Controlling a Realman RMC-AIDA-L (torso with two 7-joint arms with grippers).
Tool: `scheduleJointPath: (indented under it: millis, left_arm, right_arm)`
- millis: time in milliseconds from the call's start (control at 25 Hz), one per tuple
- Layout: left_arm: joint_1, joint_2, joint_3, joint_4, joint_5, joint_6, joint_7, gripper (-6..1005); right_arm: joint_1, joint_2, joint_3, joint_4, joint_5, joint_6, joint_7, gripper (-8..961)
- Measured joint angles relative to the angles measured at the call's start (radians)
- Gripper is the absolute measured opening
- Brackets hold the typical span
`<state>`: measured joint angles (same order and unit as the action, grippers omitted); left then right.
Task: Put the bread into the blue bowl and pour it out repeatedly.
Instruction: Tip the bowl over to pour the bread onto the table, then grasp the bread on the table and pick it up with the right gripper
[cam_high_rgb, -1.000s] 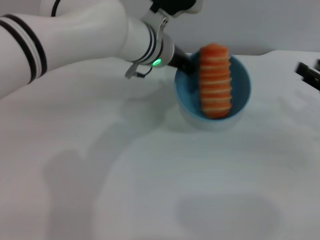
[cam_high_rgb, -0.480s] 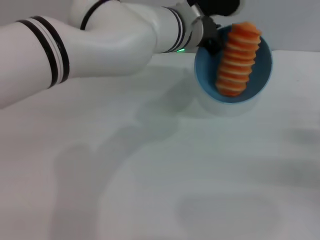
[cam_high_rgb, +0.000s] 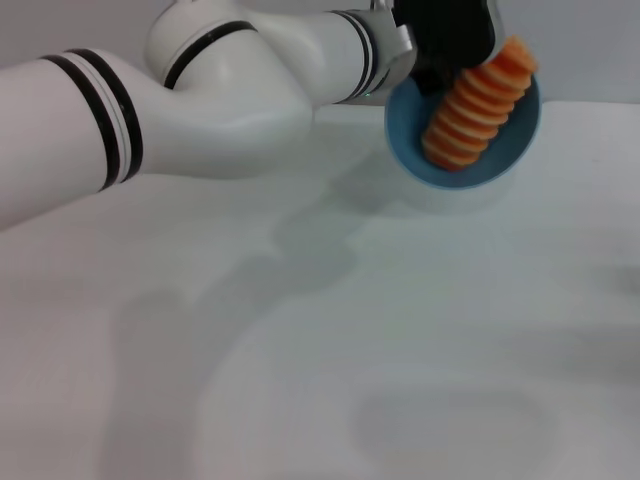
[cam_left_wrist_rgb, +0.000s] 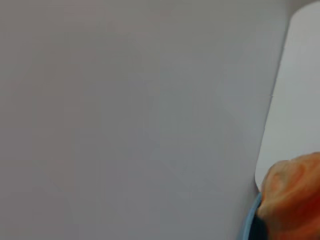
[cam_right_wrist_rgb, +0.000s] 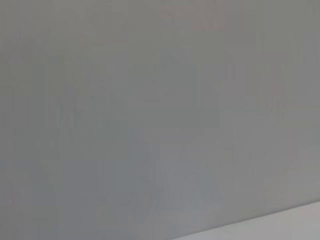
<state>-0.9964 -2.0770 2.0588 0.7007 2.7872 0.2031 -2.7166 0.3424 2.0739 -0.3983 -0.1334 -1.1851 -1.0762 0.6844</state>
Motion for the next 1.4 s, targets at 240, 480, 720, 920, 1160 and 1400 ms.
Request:
scheduleJointPath:
  millis: [240,480,720,920,1160,1400]
  left_arm:
    - [-0.003,0.000,-0.001,0.000,0.052,-0.016,0.041,0]
    - [-0.001,0.000,-0.002,-0.004,0.065,-0.039,0.047,-1]
    - [0.035,0.000,-0.006,0.002,0.069,-0.114,0.107,0]
    - [0.035,0.000,-0.009,-0.003,0.068,-0.130,0.121,0]
    - [0.042,-0.001,-0.063,-0.005,0.047,-0.124,0.049,-1]
    - [0.062,0.001,-0.183,-0.009,-0.029,-0.023,-0.117,-1]
  right_arm:
    - [0.018,0.000,0.006,0.003,0.001,0.030,-0.002,677]
    - [0.027,0.002,0.007,0.005,0.001,0.036,-0.002,674]
    - [0.032,0.000,0.009,0.006,0.001,0.037,-0.003,672]
    - [0.036,0.001,0.009,0.006,0.001,0.041,-0.003,670]
    - [0.048,-0.001,0.007,0.011,0.000,0.084,0.050,668]
    - [0.080,-0.007,-0.089,-0.033,-0.141,0.128,0.279,665]
